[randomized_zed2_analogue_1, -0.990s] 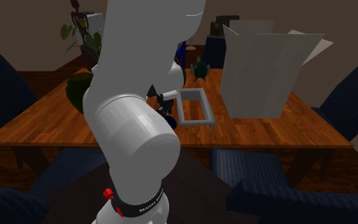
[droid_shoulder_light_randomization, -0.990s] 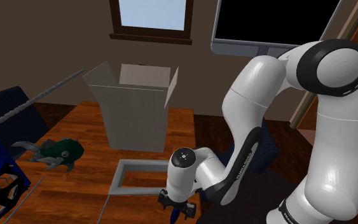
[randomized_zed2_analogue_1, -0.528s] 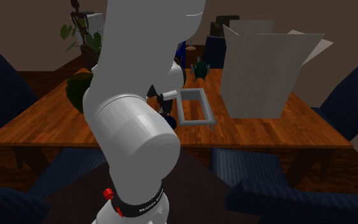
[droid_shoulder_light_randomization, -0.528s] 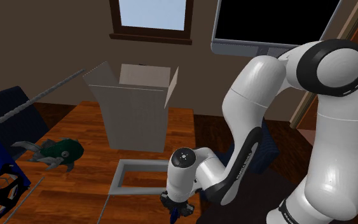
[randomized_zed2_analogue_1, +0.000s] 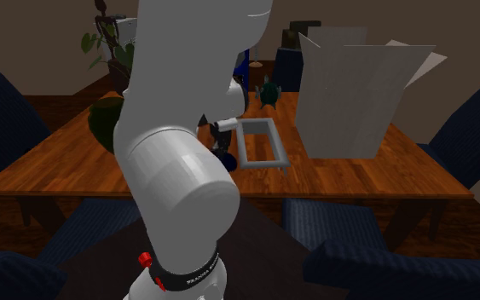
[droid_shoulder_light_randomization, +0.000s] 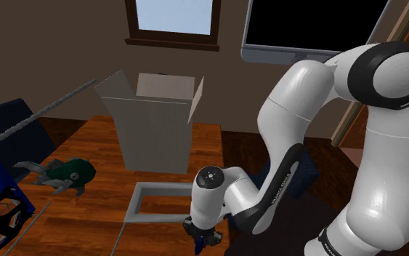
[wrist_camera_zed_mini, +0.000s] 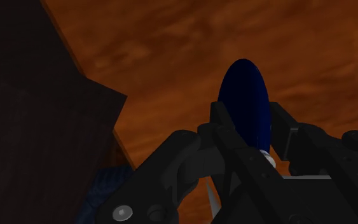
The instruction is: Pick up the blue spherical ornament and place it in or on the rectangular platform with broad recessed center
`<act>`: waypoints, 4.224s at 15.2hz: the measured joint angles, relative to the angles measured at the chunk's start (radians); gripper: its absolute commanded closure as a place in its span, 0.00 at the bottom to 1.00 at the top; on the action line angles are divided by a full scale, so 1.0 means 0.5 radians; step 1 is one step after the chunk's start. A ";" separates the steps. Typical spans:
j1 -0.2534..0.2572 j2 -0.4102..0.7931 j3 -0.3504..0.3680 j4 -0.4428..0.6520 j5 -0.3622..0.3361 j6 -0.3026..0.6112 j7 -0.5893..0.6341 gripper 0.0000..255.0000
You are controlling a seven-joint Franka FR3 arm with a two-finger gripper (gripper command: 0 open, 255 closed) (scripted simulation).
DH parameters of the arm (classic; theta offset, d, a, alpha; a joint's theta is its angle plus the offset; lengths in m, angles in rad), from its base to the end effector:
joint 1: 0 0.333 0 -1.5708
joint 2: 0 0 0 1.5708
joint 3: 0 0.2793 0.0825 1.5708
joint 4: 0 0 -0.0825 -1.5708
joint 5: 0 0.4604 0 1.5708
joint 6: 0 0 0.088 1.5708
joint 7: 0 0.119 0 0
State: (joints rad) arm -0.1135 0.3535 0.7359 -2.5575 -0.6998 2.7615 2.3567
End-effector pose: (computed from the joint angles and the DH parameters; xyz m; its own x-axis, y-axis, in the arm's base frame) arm 0.3206 0.3248 0.0555 0.4471 -0.8945 0.0042 -0.8942 -0.4471 -0.0206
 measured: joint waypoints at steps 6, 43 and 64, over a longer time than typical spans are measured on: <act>-0.265 -0.200 0.331 -0.059 0.362 -0.091 -0.269 1.00; -0.677 -0.187 0.585 0.881 0.822 -1.015 -1.014 1.00; -0.388 0.236 0.231 0.904 0.350 -0.765 -0.747 1.00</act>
State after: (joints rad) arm -0.3073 0.4717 0.8514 -2.1054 -0.5248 2.3792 1.9831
